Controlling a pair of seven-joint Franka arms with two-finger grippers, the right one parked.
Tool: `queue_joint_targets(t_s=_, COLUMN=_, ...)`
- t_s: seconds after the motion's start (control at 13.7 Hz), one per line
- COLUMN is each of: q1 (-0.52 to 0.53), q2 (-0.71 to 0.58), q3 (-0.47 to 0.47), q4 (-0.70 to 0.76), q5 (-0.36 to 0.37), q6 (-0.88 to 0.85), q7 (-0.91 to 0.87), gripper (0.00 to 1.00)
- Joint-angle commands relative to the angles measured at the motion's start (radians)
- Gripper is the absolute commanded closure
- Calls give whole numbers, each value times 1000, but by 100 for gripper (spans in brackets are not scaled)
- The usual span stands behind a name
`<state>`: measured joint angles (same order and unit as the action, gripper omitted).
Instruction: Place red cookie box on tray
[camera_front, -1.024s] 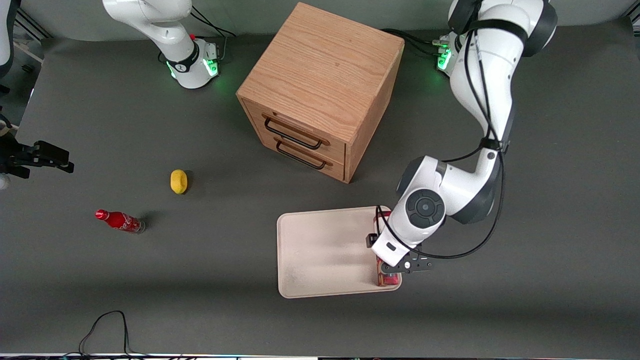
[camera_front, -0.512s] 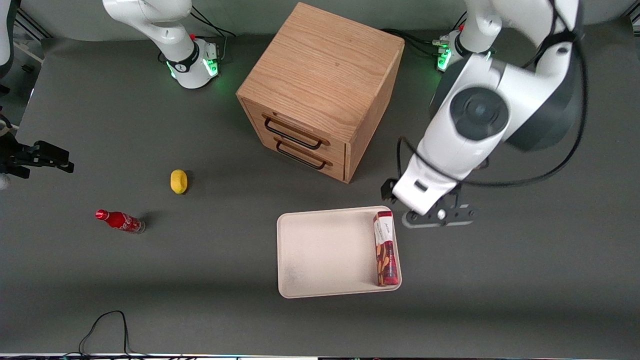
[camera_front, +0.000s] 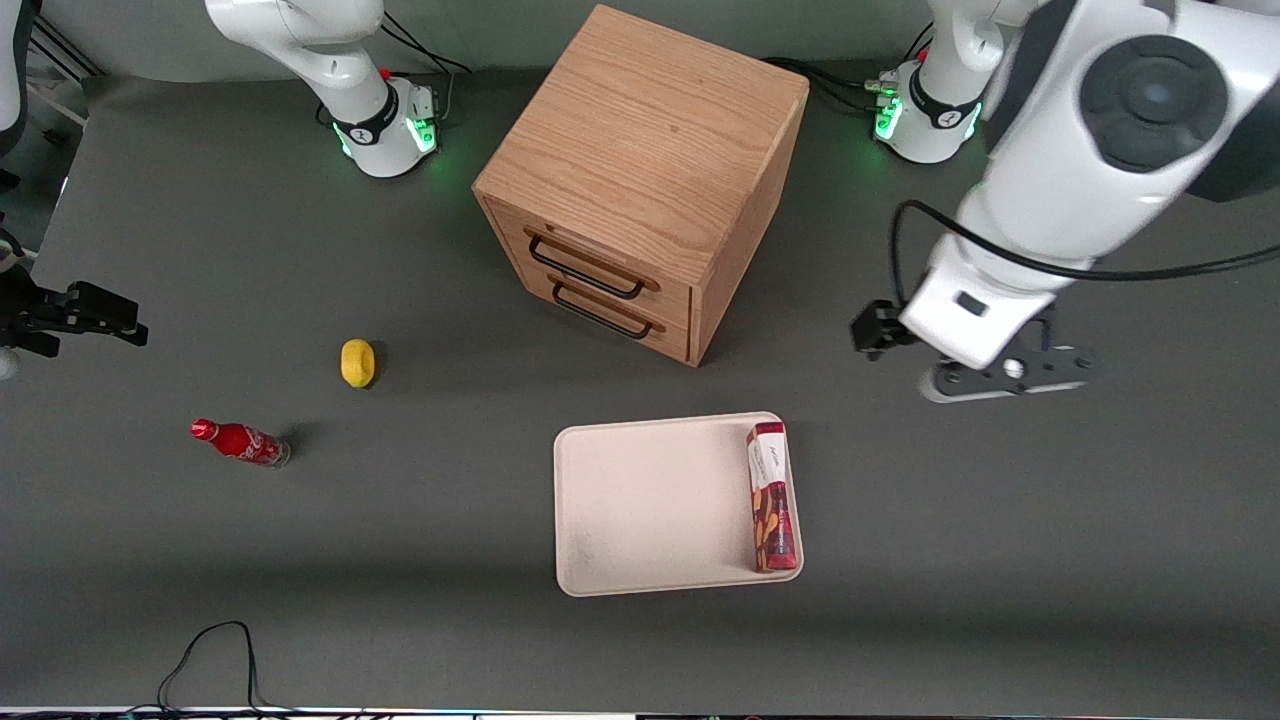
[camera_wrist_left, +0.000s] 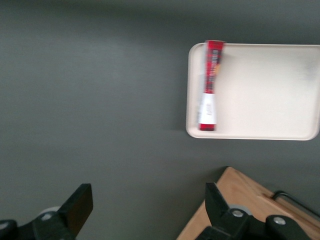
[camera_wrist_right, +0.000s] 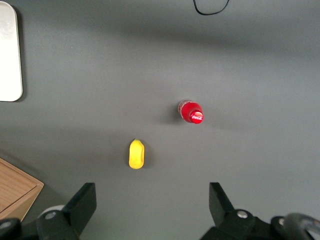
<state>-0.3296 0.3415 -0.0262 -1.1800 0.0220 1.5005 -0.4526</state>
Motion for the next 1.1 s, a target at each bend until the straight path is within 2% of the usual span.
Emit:
queue_joint_targets(t_s=0.0, q1=87, q2=-123, q3=-3, q4=-186, q5=0, q6=53, q7=128, gripper=0)
queue_joint_targets(t_s=0.29, q1=210, q2=-235, q3=-3, q4=-393, q5=-7, q6=165, q7=302, gripper=0)
queue_joint_targets(t_s=0.51, q1=273, q2=-266, q3=-3, q4=-440, q5=-10, q6=187, q7=373, gripper=0)
queue_joint_targets(t_s=0.73, q1=265, q2=-346, q3=41, q4=-533, q5=-20, q6=256, q7=394, gripper=0)
queue_joint_targets(t_s=1.02, q1=221, q2=-351, q3=104, q4=-509, q5=-23, q6=241, q7=381, gripper=0)
